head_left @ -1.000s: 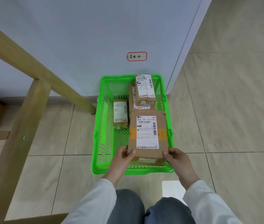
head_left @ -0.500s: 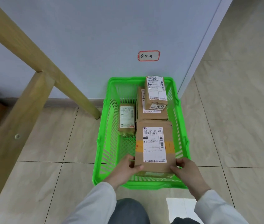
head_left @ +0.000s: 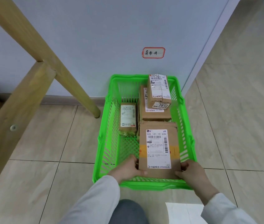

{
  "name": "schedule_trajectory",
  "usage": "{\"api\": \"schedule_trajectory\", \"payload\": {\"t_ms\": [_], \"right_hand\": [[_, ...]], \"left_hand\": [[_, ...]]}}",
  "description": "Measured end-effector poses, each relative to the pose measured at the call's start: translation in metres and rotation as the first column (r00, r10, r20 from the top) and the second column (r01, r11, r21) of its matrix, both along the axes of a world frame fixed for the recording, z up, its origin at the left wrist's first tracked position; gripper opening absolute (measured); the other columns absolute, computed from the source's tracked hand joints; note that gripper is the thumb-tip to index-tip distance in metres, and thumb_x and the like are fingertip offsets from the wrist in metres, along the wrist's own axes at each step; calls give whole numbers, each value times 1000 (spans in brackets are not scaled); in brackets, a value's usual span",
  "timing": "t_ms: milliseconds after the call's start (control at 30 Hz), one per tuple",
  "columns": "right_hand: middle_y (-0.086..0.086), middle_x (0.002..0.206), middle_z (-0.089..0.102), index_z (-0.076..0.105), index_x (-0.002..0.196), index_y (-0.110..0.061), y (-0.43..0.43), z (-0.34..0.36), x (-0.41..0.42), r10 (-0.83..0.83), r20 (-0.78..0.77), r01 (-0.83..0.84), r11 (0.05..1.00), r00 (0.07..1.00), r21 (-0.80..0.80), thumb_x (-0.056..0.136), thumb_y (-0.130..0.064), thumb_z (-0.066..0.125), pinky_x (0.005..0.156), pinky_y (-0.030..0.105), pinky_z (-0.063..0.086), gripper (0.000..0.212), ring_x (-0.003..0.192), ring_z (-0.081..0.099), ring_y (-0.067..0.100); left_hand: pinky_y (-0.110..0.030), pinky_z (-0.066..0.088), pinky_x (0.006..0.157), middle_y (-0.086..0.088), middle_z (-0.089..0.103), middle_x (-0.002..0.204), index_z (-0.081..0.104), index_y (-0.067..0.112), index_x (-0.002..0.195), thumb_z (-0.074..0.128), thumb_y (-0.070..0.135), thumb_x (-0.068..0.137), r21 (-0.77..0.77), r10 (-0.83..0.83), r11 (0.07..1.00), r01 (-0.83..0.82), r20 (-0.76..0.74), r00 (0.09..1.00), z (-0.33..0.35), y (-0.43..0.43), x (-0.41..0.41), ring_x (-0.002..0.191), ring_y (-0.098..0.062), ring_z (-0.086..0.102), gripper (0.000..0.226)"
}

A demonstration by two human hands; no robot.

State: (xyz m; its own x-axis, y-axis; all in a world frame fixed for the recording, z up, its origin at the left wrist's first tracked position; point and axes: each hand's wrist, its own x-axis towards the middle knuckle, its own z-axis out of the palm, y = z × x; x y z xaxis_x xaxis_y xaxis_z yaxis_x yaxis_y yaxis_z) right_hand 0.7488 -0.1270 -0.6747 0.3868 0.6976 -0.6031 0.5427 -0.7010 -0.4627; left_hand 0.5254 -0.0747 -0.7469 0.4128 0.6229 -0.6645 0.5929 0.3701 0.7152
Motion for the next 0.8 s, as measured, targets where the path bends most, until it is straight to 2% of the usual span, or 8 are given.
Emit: {"api": "schedule_trajectory", "payload": {"t_ms": [200,333,400,467,533,633,733,800], "right_hand": [[10,88,63,58,83,-9,-1,10,4,26,18,-25,1000,1000,-8,73,-4,77,72,28,41,23,90,60,27],[10,92,63,57,89,-9,8,12,3,119,61,-113,989,991,-96,76,-9,75,64,26,38,22,97,61,28],[13,100,68,60,101,-5,8,8,1,129,56,-122,986,990,-110,77,-7,74,76,26,44,28,103,61,28],[14,108,69,58,119,-5,8,4,-2,156,50,-149,982,987,-116,78,-5,71,88,28,45,42,108,61,27],[15,113,68,57,123,-5,7,3,-4,158,50,-152,982,986,-108,82,-11,70,91,30,45,43,110,60,29],[18,113,66,60,119,-1,7,0,-6,79,2,-79,996,997,-44,86,-24,69,94,43,46,41,106,61,35],[18,115,66,58,119,-1,8,2,-6,128,68,-128,992,989,-2,90,-27,64,91,35,45,39,107,60,35],[17,118,64,58,120,-2,11,5,-6,161,118,-165,986,980,22,91,-28,62,87,31,40,39,111,57,33]], "left_hand": [[-43,51,95,3,72,107,61,10,115,77,58,52,7,-39,999,39,-7,999,0,-3,-7,101,-14,67,82],[-45,49,96,-4,68,114,51,7,122,81,52,59,-6,-46,999,46,-29,999,20,0,1,104,-19,65,83],[-43,48,97,-11,65,118,40,7,127,80,30,75,-17,-44,999,43,-68,997,30,-3,6,106,-24,63,69],[-41,47,97,-14,63,120,34,8,133,76,21,80,-33,-40,999,37,-81,996,30,-4,9,107,-26,63,69],[-42,47,97,-15,63,121,34,8,134,75,22,82,-36,-31,999,28,-85,996,28,-3,10,109,-29,62,68],[-43,48,96,-15,60,126,40,7,131,65,30,89,-28,-1,1000,-1,-81,997,30,0,10,114,-32,59,54],[-40,52,88,-10,54,132,40,6,132,60,30,92,-39,20,999,-22,-41,999,36,0,10,114,-28,59,50],[-38,52,84,-9,57,124,42,6,129,58,28,94,-37,30,999,-32,-30,999,39,-1,9,106,-26,61,45]]}}
